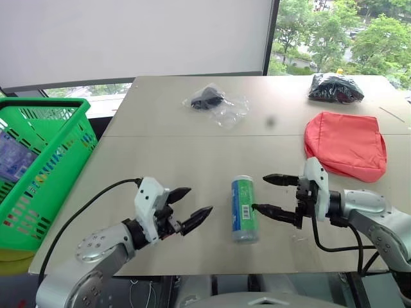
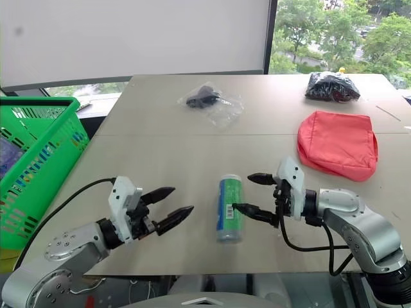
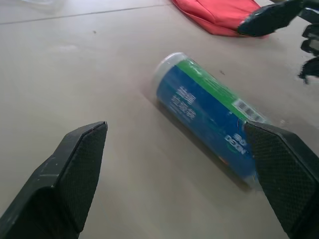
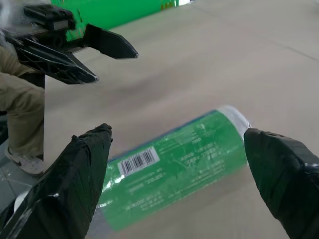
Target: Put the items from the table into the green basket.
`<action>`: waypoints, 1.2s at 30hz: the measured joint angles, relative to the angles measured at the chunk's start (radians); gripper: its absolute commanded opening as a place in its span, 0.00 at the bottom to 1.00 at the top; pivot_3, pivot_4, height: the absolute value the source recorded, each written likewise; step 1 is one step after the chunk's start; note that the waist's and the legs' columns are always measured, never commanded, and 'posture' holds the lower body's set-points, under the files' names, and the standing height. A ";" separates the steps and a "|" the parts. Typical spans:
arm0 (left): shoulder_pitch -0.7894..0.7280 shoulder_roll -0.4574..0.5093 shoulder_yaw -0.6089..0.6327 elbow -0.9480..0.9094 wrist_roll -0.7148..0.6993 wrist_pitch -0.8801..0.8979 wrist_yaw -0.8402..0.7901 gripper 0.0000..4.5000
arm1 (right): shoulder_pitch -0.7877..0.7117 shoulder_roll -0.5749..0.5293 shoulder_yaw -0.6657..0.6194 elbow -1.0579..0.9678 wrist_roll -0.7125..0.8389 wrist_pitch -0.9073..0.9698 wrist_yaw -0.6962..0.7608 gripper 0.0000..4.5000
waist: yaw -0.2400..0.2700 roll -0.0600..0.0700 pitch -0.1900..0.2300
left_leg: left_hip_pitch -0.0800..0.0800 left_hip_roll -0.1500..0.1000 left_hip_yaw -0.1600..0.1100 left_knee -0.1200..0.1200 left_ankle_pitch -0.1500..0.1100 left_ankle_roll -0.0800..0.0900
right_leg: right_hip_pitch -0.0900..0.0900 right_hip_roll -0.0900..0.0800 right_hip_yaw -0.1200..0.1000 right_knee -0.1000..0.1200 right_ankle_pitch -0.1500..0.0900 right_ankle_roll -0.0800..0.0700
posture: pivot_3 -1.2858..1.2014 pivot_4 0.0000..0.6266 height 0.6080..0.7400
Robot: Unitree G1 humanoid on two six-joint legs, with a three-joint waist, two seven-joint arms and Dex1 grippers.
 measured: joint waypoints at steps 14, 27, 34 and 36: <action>-0.125 -0.248 -0.171 0.002 -0.182 0.213 0.316 1.00 | 0.090 -0.118 -0.140 0.125 -0.046 -0.187 0.176 1.00 | -0.002 -0.004 0.022 | -0.001 0.000 0.000 0.000 0.000 0.001 | 0.001 -0.001 0.000 -0.001 0.000 0.001 | 0.47 0.20 1.00; -0.328 -0.521 -0.362 0.123 -0.071 0.524 0.724 1.00 | 0.152 -0.140 -0.228 0.037 -0.015 -0.167 0.159 1.00 | -0.044 -0.006 0.040 | 0.003 -0.001 0.001 0.000 0.000 0.001 | 0.009 0.002 0.002 -0.001 0.000 0.002 | 0.44 0.21 1.00; -0.343 -0.564 -0.366 0.105 -0.018 0.592 0.786 0.83 | 0.208 -0.197 -0.271 0.020 0.020 -0.127 0.186 1.00 | -0.064 -0.008 0.042 | 0.011 0.000 0.002 0.000 0.000 0.000 | 0.017 0.006 0.007 -0.001 -0.003 0.006 | 0.44 0.21 1.00; -0.336 -0.569 -0.370 0.097 -0.013 0.593 0.785 0.66 | 0.203 -0.198 -0.272 0.021 0.022 -0.127 0.186 1.00 | -0.070 -0.009 0.042 | 0.012 0.000 0.002 -0.001 0.000 0.000 | 0.017 0.007 0.008 -0.001 -0.003 0.006 | 0.44 0.21 1.00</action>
